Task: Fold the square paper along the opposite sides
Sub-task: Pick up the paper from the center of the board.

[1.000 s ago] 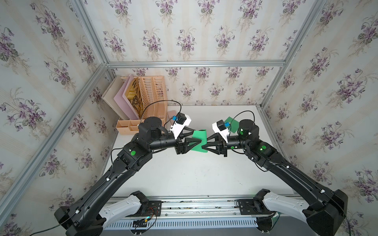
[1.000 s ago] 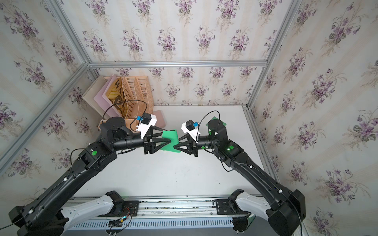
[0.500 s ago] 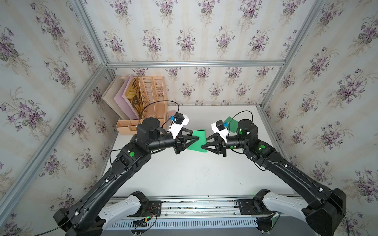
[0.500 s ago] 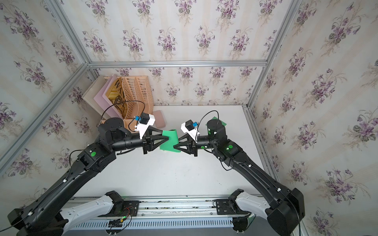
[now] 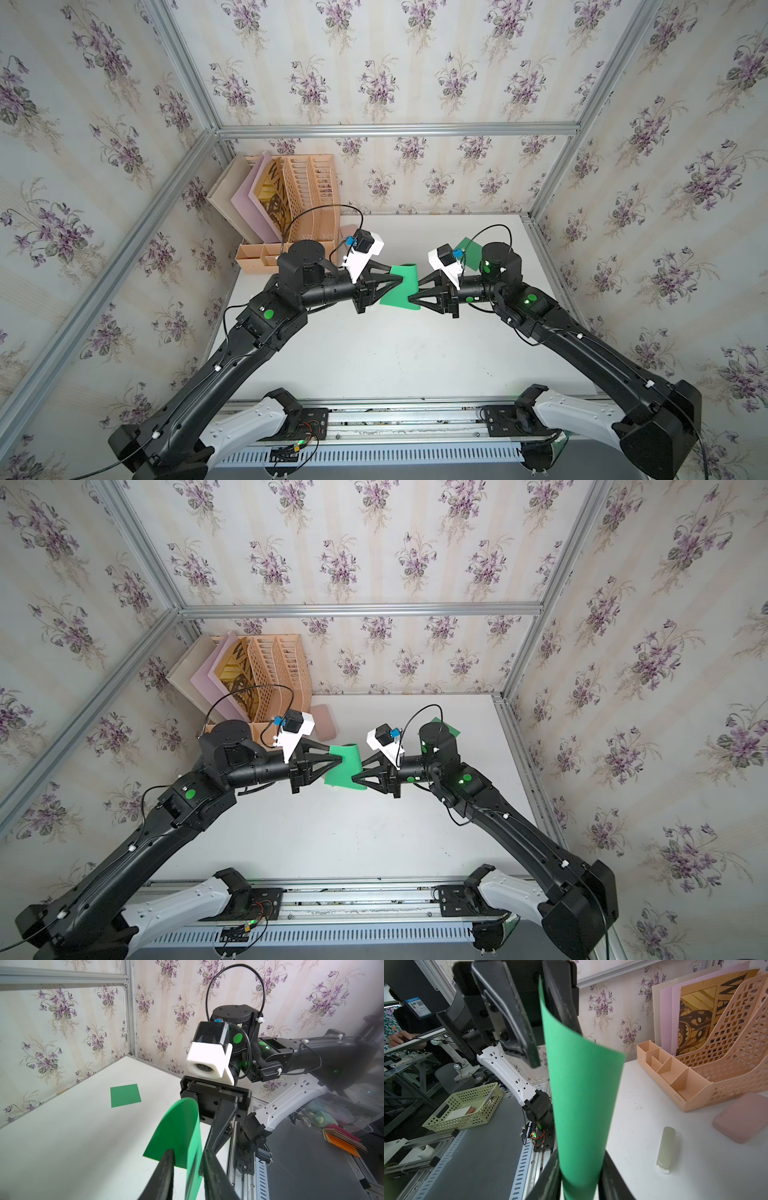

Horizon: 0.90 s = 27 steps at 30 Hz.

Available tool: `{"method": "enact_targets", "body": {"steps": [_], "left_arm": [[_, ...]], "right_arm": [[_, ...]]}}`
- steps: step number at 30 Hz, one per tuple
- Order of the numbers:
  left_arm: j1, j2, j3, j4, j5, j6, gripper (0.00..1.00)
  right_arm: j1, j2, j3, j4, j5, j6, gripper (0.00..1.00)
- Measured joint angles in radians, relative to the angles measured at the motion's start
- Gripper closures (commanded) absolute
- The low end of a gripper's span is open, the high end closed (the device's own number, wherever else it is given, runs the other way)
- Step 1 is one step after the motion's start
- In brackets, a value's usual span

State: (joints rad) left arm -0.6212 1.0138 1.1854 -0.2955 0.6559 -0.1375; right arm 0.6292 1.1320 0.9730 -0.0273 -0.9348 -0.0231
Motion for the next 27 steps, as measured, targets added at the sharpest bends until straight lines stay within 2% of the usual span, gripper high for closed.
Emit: {"method": "enact_targets", "body": {"steps": [7,9,11,13,15,18,21,23,27], "left_arm": [[0.001,-0.001,-0.002,0.0,-0.004,0.0,0.81],[0.001,-0.003,-0.002,0.0,-0.006,0.0,0.87],[0.001,-0.003,-0.003,0.002,-0.006,0.0,1.0],[0.002,-0.003,-0.003,0.001,-0.005,0.006,1.0],[0.002,-0.002,-0.003,0.001,-0.002,0.004,1.0],[0.002,-0.002,-0.003,0.0,0.004,0.003,1.0],[0.002,-0.002,0.001,-0.004,0.005,0.0,1.0],[0.002,-0.002,0.009,-0.008,0.006,-0.001,1.0],[0.002,-0.009,0.023,-0.01,0.023,-0.012,1.0]], "right_arm": [[0.001,0.0,0.0,0.0,0.0,0.0,0.67],[0.001,0.0,0.0,0.0,0.0,0.0,0.67],[0.001,0.0,0.0,0.0,0.0,-0.001,0.67],[0.001,0.0,0.0,0.0,0.0,-0.001,0.65],[0.001,0.0,0.0,0.0,0.0,-0.001,0.58],[0.001,-0.003,-0.001,0.0,0.008,0.0,0.33],[0.0,-0.015,-0.006,0.001,0.056,0.002,0.2],[-0.01,-0.024,-0.012,0.001,0.109,0.017,0.16],[-0.085,-0.033,-0.023,0.034,0.23,0.078,0.16]]}}
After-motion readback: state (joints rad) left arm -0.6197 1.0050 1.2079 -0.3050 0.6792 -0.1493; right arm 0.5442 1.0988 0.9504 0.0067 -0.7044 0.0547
